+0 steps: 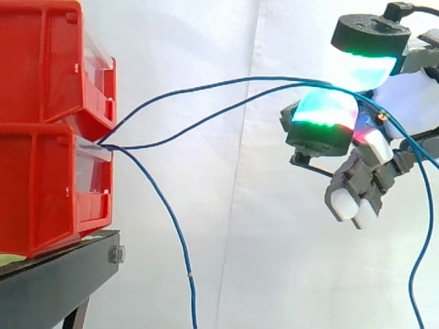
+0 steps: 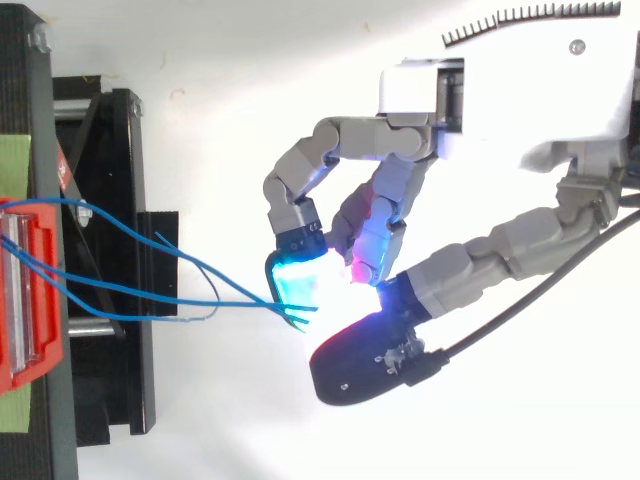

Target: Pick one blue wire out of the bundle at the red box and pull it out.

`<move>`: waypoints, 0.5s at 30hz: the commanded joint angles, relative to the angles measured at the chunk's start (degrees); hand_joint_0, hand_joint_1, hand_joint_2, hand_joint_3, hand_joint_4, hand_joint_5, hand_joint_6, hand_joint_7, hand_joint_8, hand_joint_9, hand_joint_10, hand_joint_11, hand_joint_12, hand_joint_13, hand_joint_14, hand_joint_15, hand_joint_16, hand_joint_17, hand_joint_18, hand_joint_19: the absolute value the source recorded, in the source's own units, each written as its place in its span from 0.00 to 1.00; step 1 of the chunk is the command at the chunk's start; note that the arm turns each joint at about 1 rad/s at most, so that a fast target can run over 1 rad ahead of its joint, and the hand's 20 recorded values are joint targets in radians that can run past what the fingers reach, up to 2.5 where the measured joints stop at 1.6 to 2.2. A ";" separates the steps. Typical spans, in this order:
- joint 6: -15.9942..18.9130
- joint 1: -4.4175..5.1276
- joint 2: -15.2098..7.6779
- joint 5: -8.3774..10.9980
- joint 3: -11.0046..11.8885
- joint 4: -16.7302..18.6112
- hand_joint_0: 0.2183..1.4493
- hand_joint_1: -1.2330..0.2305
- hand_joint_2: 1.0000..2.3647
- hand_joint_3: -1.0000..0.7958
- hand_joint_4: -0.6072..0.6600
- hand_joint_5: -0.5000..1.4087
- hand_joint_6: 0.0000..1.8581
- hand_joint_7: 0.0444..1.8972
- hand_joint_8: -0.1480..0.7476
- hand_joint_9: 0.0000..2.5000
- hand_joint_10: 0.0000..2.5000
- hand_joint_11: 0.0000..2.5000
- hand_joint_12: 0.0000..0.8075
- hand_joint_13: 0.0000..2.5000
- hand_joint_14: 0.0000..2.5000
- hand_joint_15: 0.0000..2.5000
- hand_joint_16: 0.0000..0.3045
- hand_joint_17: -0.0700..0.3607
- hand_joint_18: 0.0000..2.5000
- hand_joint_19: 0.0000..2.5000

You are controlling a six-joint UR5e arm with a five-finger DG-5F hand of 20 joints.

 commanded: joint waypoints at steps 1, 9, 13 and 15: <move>-1.92 0.02 -0.04 0.57 0.11 -0.04 0.29 0.27 0.01 0.54 0.48 0.26 0.46 0.59 0.46 0.47 0.00 0.09 0.55 0.32 0.00 0.14 0.20 0.48 0.30 0.12; -4.99 -0.07 0.04 2.42 0.29 0.14 0.30 0.26 0.01 0.53 0.49 0.25 0.47 0.60 0.46 0.47 0.00 0.11 0.55 0.32 0.00 0.15 0.19 0.47 0.29 0.13; -6.58 -0.07 -0.04 2.60 0.29 0.14 0.30 0.27 0.01 0.53 0.50 0.25 0.47 0.59 0.46 0.46 0.00 0.12 0.55 0.31 0.01 0.15 0.19 0.47 0.29 0.13; -7.37 -0.07 -0.04 2.77 0.29 0.23 0.30 0.28 0.01 0.53 0.49 0.25 0.48 0.58 0.45 0.45 0.00 0.11 0.56 0.30 0.00 0.15 0.19 0.47 0.28 0.13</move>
